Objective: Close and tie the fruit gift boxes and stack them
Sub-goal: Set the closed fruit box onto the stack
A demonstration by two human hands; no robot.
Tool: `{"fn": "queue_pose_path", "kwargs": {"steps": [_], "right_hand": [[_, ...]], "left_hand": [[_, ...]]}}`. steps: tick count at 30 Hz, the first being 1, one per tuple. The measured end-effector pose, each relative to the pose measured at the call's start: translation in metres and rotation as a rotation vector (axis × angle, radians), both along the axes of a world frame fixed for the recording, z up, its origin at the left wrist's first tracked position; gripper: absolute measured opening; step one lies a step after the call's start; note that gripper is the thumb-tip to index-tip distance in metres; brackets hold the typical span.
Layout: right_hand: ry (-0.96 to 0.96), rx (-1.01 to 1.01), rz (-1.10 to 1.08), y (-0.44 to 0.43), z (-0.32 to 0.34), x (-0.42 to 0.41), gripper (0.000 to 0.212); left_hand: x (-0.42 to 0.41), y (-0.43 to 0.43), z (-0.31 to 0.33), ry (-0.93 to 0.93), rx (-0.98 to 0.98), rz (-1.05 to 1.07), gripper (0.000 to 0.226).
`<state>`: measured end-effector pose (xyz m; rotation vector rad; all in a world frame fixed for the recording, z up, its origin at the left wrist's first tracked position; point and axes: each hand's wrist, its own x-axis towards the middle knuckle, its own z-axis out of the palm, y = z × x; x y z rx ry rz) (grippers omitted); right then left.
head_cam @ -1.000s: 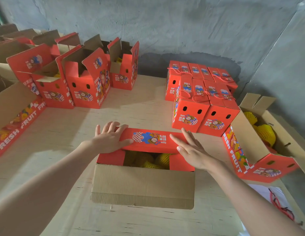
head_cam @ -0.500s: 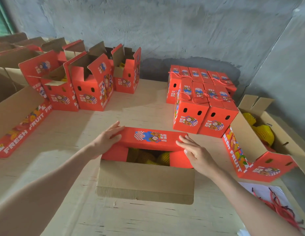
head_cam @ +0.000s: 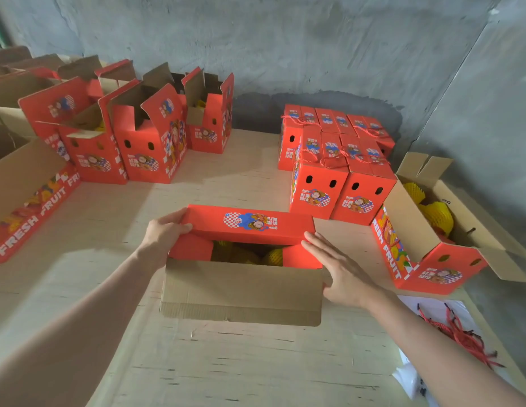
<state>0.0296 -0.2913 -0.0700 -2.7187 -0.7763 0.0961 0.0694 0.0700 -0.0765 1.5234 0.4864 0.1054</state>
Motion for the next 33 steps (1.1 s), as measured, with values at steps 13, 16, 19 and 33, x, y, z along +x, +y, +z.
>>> {"fn": "queue_pose_path", "kwargs": {"steps": [13, 16, 19, 33], "right_hand": [[0.007, 0.165, 0.032, 0.001, 0.003, 0.002, 0.049], [0.026, 0.331, -0.104, 0.008, 0.0, 0.003, 0.06], [0.087, 0.52, -0.208, 0.017, 0.001, 0.002, 0.04], [-0.088, 0.68, -0.354, 0.04, 0.003, 0.016, 0.041]], "left_hand": [[-0.037, 0.017, -0.014, -0.358, 0.188, -0.211, 0.033], [-0.039, 0.018, -0.017, -0.351, 0.261, -0.248, 0.037], [-0.046, 0.017, -0.015, -0.251, 0.321, -0.231, 0.043], [-0.034, -0.019, 0.01, -0.289, 0.327, 0.011, 0.039]]}}
